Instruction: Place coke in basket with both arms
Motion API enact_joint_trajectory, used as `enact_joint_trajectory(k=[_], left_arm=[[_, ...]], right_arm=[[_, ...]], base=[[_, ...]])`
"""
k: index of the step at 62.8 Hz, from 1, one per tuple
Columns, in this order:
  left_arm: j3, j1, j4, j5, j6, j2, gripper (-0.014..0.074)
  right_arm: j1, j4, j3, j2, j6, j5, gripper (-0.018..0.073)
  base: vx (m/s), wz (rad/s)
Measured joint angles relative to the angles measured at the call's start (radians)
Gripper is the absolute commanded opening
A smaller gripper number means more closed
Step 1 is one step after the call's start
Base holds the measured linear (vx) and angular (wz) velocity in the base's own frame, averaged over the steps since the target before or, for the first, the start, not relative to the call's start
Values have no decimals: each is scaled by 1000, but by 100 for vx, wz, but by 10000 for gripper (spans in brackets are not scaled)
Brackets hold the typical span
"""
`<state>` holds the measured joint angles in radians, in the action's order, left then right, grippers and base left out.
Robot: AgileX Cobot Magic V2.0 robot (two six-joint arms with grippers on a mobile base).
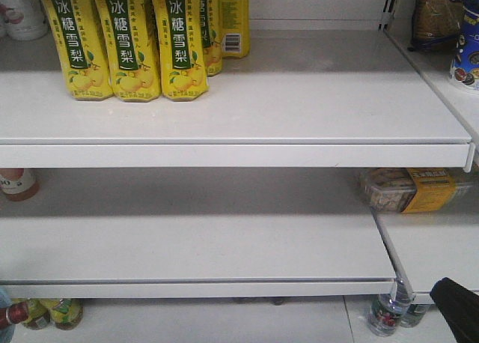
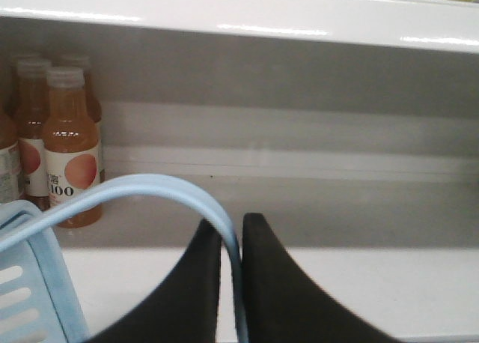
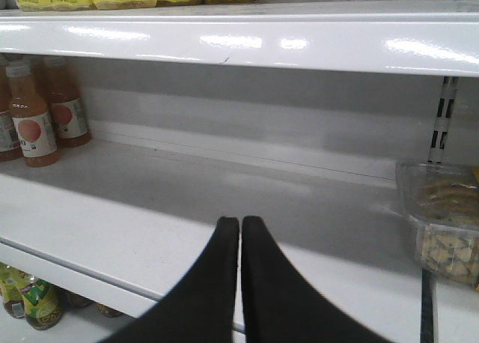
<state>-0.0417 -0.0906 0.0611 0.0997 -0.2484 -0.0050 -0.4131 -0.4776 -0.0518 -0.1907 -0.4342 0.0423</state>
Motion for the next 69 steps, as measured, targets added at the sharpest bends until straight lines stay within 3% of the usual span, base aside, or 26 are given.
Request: enact_joint_trajectory(k=[18, 69], left_arm=[[0, 0, -4, -60, 3, 0, -6], [0, 0, -4, -59, 6, 0, -6]], right_arm=[[0, 0, 0, 0, 0, 0, -5], [0, 0, 0, 0, 1, 0, -5]], base=[[0, 0], [0, 0]])
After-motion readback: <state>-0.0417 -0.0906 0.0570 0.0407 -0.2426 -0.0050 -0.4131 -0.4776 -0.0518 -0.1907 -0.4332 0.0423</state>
